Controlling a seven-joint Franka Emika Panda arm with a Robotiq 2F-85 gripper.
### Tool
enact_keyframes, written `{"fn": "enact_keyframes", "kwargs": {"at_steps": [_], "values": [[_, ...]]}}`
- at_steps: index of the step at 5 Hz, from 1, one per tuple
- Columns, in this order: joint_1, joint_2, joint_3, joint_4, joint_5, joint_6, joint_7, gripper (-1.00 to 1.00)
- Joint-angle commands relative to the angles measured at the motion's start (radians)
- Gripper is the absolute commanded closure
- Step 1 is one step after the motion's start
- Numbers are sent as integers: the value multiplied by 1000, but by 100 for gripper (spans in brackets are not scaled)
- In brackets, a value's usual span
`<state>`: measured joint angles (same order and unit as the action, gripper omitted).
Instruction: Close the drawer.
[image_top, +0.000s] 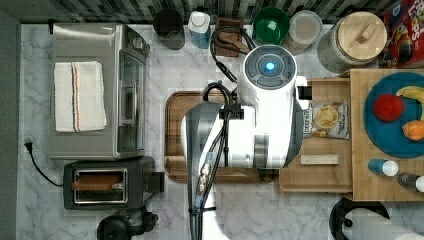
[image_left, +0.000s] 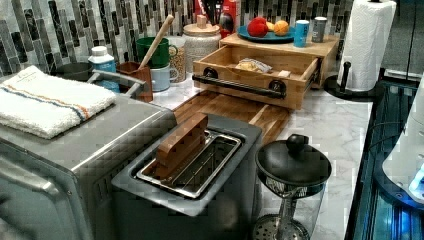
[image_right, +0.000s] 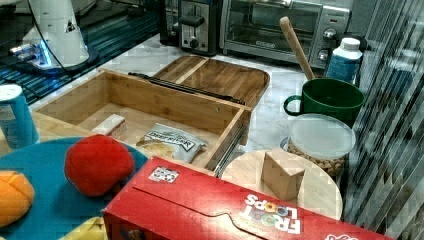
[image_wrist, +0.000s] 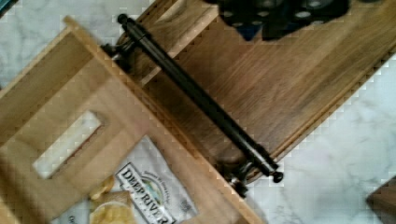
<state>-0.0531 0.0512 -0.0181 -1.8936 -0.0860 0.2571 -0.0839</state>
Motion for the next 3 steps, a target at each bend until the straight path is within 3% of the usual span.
{"fn": "enact_keyframes", "kwargs": {"at_steps": [1,2,3], "values": [[48,-96,87,-98,-50,83,-345,-100],[74,-113,115,-160,-91,150,-381,-100],[72,-74,129,-151,-74,133,-458,100]]}}
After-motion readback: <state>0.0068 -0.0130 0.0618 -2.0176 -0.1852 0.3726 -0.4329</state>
